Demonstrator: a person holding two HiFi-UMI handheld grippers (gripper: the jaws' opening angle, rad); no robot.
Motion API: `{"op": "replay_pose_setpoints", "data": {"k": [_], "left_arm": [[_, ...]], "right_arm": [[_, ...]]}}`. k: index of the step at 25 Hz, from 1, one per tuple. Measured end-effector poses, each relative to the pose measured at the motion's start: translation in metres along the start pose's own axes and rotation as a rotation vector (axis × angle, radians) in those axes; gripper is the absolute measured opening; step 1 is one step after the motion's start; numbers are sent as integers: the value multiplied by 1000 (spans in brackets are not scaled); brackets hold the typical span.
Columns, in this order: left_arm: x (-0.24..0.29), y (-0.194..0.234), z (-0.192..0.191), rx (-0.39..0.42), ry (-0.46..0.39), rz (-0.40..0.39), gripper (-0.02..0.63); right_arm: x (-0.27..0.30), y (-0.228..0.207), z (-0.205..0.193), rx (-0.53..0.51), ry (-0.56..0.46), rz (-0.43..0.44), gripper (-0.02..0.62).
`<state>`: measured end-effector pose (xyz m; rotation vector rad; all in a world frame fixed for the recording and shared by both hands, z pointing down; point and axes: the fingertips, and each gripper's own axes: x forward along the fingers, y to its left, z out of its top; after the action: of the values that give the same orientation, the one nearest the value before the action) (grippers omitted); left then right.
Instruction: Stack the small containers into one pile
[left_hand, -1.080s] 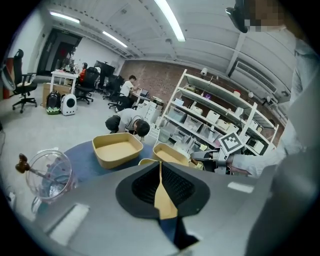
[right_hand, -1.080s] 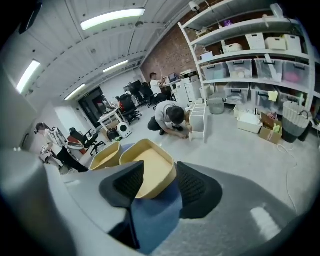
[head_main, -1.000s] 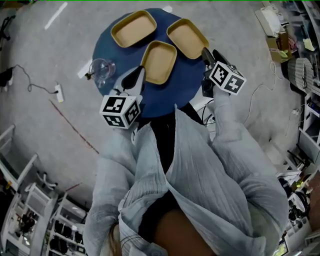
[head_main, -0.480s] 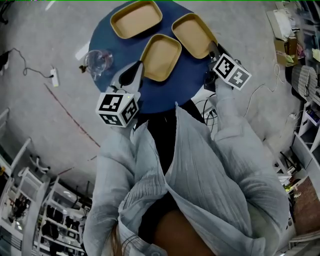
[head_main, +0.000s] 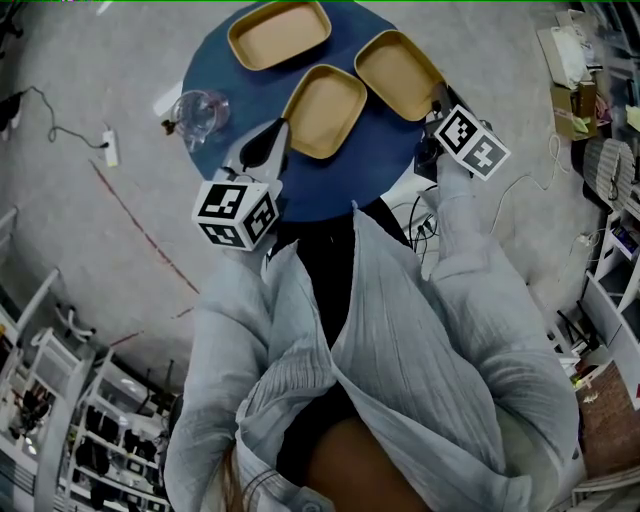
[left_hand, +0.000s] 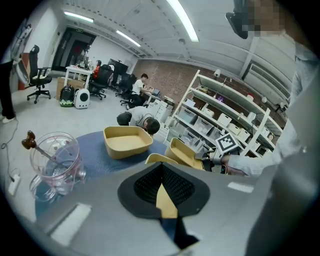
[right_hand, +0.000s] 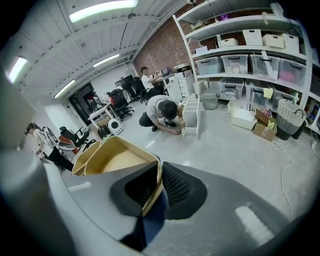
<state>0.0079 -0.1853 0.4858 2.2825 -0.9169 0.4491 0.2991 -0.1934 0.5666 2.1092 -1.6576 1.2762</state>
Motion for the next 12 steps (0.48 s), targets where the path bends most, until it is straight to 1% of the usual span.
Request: {"op": "replay_pose_setpoints", "data": {"k": [5, 12], "left_arm": [[-7, -2, 0, 13, -14, -6, 11], [-21, -5, 2, 27, -44, -13, 11]], "right_arm": [[-11, 0, 8, -21, -23, 9, 35], [-30, 14, 19, -118, -28, 45, 35]]}}
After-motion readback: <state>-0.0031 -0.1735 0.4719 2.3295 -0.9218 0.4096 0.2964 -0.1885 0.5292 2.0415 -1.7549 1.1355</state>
